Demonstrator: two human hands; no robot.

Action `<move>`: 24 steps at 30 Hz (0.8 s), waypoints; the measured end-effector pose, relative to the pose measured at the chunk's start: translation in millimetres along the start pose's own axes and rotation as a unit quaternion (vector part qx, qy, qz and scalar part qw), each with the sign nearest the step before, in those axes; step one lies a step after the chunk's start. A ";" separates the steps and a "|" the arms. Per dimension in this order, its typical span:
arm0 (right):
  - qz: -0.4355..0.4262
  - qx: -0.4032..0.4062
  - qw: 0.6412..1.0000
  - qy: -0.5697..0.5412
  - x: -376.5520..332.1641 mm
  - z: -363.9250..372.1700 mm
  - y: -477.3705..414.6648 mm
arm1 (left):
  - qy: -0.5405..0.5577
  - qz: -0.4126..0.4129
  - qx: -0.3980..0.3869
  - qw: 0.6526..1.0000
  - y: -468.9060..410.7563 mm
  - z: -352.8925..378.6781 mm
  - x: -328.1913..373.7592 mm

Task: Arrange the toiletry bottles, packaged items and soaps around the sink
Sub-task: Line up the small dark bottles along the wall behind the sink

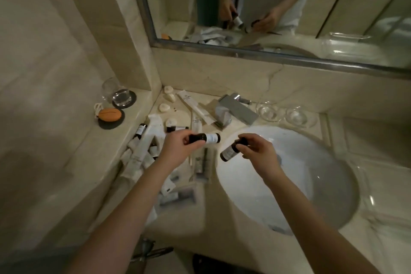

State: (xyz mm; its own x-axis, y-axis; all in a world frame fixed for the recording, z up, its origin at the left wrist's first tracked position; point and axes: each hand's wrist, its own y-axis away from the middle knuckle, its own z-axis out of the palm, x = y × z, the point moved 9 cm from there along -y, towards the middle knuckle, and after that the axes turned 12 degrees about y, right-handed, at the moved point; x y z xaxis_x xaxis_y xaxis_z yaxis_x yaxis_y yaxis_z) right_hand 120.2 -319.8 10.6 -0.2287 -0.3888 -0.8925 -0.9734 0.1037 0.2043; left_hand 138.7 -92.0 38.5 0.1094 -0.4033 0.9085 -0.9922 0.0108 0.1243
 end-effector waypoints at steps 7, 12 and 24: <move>0.038 0.109 0.992 -0.048 37.3 -94.2 36.6 | 0.068 0.037 -0.048 0.996 3.1 82.2 42.6; 0.047 0.167 0.983 -0.062 61.1 -167.5 57.6 | 0.056 0.075 -0.108 0.990 1.1 151.3 76.2; 0.076 0.233 0.969 -0.028 125.1 -324.7 22.2 | -0.098 0.126 -0.240 0.958 -38.9 326.7 161.5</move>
State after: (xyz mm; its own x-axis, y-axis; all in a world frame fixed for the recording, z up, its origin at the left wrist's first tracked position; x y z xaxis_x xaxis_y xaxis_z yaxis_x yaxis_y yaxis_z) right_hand 65.7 -663.4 34.0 -0.3548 -0.2883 -0.8894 -0.8140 0.5632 0.1422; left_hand 175.4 -456.5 50.1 -0.1892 -0.4962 0.8474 -0.8389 0.5301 0.1231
